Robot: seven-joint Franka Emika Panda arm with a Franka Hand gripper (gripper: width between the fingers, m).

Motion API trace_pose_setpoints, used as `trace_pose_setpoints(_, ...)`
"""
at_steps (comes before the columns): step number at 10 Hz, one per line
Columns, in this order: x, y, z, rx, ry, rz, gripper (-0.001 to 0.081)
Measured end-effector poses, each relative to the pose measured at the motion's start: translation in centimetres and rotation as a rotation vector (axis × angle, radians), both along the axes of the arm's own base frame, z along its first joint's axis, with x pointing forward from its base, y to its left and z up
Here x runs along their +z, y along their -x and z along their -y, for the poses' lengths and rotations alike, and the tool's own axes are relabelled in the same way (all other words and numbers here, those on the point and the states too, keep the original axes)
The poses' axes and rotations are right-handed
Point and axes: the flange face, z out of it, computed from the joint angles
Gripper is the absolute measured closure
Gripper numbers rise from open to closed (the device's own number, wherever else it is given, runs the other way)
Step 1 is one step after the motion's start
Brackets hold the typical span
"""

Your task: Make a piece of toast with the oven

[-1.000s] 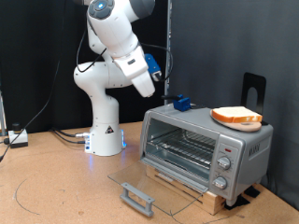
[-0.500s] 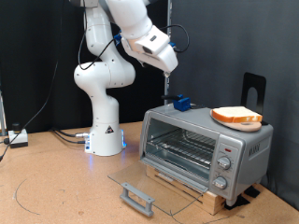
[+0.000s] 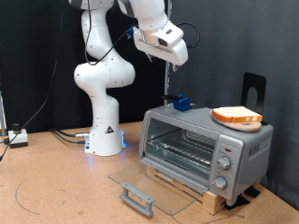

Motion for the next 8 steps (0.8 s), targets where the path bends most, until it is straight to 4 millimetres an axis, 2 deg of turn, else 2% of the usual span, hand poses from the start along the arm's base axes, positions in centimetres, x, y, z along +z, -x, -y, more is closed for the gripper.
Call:
trace_pose_setpoints(2, -1.2, 0.0, -0.6, -0.06, -0.001, 0.072, -0.0001)
trace_pose_setpoints(5, -3.5, 2.9, -2.4, -0.11, -0.004, 0.145, -0.0001)
trace_pose_setpoints(6, -3.6, 4.0, -2.4, -0.123, -0.004, 0.183, -0.0001)
trace_pose_setpoints(8, -3.9, 4.0, -2.4, -0.12, -0.006, 0.166, -0.0001)
